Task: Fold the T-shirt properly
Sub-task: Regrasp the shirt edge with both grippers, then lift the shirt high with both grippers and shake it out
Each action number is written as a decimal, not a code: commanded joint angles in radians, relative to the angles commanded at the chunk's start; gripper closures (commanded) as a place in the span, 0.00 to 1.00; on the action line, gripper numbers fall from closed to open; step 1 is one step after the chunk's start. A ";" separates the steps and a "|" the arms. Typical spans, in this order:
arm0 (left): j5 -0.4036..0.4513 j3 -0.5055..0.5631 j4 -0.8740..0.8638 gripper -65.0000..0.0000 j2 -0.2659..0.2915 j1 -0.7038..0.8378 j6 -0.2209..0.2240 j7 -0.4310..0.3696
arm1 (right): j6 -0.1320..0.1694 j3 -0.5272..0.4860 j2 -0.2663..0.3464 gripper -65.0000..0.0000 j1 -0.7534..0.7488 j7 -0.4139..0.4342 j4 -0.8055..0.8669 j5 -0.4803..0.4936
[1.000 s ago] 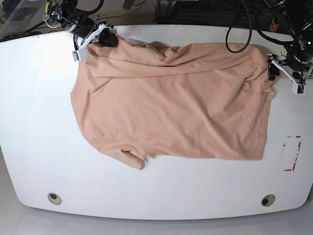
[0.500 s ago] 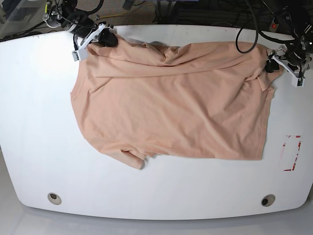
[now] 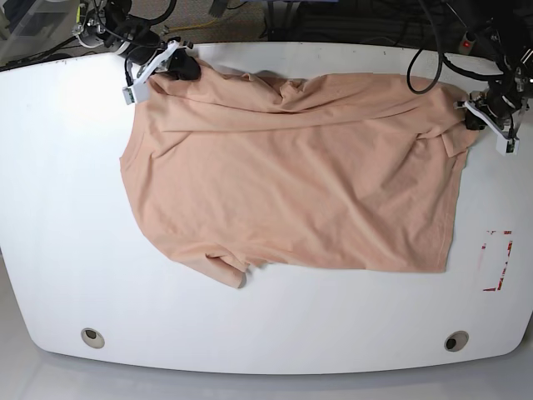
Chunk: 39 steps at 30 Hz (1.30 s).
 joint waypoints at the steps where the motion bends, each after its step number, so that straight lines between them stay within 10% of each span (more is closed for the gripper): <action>1: 0.000 -0.002 0.017 0.98 0.000 0.002 0.000 0.000 | 0.000 0.000 0.000 1.00 0.000 0.000 0.002 0.000; 17: 0.003 0.005 0.499 1.00 0.006 0.098 0.000 0.000 | -0.003 0.008 0.043 1.00 0.008 0.000 0.193 -0.002; 39: 0.169 0.206 0.508 1.00 -0.023 -0.514 0.000 0.267 | 0.003 -0.005 0.265 1.00 0.647 -0.002 -0.058 -0.189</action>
